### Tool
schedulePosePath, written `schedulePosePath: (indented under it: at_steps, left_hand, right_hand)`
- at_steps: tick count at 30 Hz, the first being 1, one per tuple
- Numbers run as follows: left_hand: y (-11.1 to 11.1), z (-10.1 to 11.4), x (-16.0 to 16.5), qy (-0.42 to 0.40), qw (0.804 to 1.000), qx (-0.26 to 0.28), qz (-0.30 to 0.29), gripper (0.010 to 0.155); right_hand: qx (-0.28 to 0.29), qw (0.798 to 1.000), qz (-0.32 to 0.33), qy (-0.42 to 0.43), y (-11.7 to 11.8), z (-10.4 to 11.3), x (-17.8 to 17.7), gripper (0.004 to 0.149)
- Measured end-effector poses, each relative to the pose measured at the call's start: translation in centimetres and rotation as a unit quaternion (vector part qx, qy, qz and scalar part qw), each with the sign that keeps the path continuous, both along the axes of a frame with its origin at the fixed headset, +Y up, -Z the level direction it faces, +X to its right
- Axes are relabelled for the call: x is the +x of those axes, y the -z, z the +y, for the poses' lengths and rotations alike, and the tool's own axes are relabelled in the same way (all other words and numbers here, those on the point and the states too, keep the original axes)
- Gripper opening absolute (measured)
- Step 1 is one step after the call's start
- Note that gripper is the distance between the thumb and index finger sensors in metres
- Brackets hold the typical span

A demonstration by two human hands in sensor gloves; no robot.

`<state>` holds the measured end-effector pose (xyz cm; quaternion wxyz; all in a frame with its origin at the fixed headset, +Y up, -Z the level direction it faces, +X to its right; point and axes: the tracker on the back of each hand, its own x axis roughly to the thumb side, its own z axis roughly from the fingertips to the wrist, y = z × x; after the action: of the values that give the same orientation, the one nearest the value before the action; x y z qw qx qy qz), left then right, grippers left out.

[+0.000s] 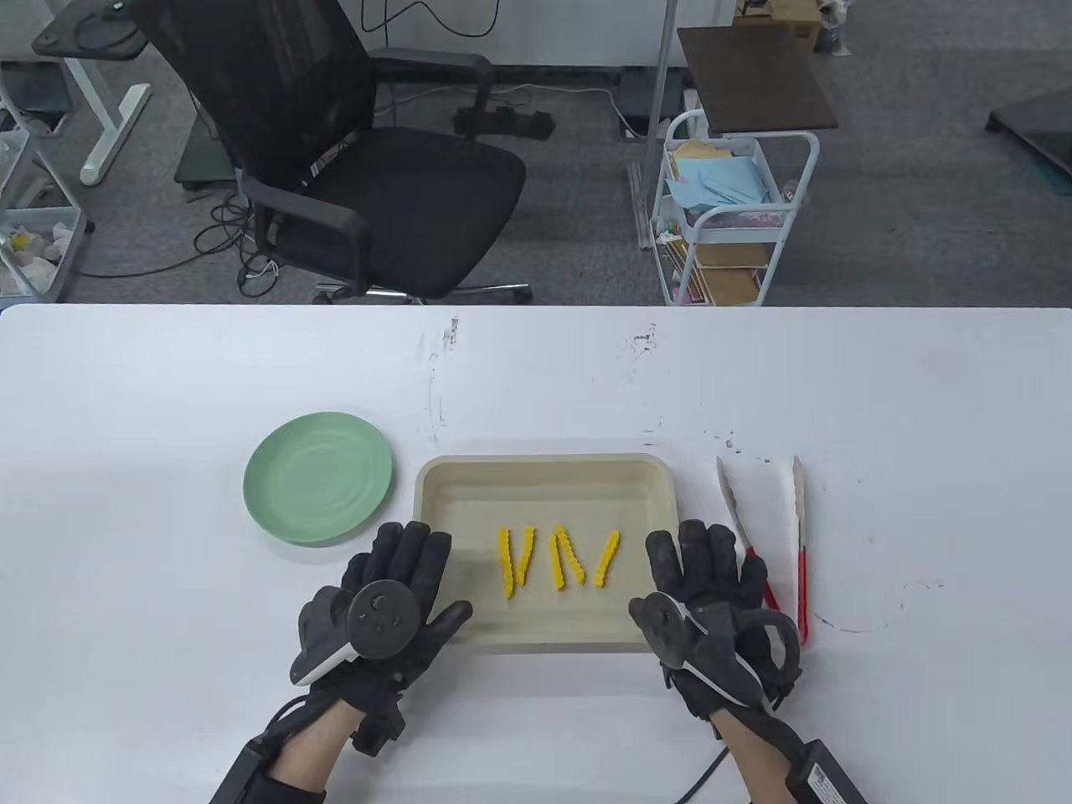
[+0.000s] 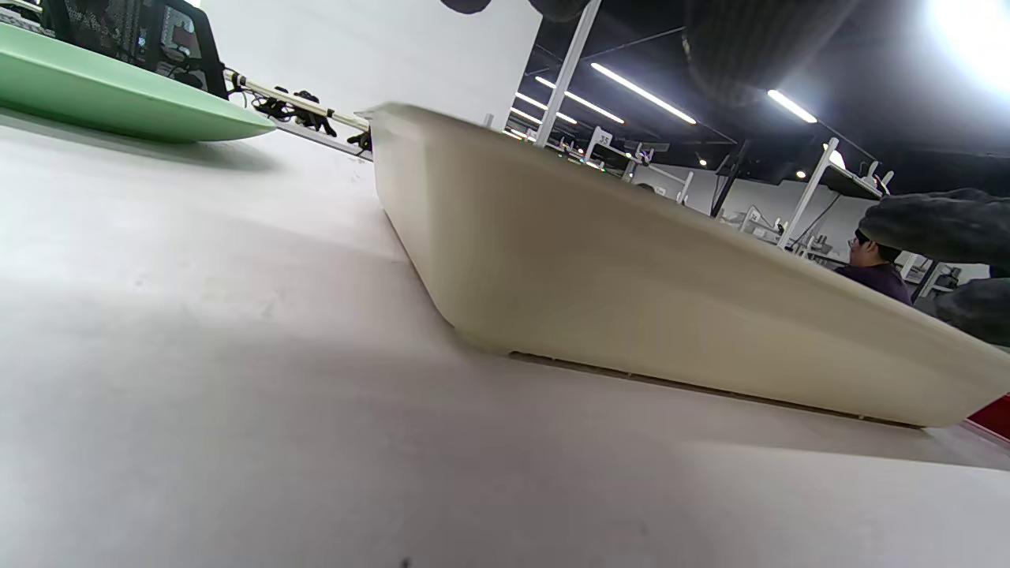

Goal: Hold plate and receive fries gripped by tongs from baking tray

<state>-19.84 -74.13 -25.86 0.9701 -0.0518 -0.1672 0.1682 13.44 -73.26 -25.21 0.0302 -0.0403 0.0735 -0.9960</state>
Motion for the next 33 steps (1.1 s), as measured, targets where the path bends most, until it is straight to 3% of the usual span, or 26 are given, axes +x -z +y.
schedulePosePath:
  at_steps: [21, 25, 28, 30, 33]
  left_hand:
    - [1.0, 0.1, -0.3, -0.028, 1.000, 0.003, 0.009, 0.078]
    - [3.5, 1.0, -1.9, -0.055, 0.996, 0.003, 0.064, 0.078]
    - [6.3, 1.3, -4.2, -0.026, 0.987, -0.037, 0.153, 0.093]
    - [8.0, 1.1, -6.3, -0.014, 0.972, -0.083, 0.217, 0.098]
    - [10.0, 0.0, -10.1, -0.020, 0.935, -0.150, 0.320, 0.101]
  right_hand:
    - [-0.016, 1.000, -0.010, 0.016, 0.0, -0.1, 0.5, 0.078]
    - [-0.011, 0.999, -0.015, 0.027, -0.2, 0.2, 0.8, 0.077]
    - [-0.013, 0.999, -0.017, 0.031, -0.2, 0.3, 0.9, 0.077]
    - [-0.017, 0.999, -0.020, 0.033, -0.1, 0.2, 1.0, 0.077]
    - [-0.022, 0.999, -0.022, 0.033, 0.0, 0.1, 1.1, 0.077]
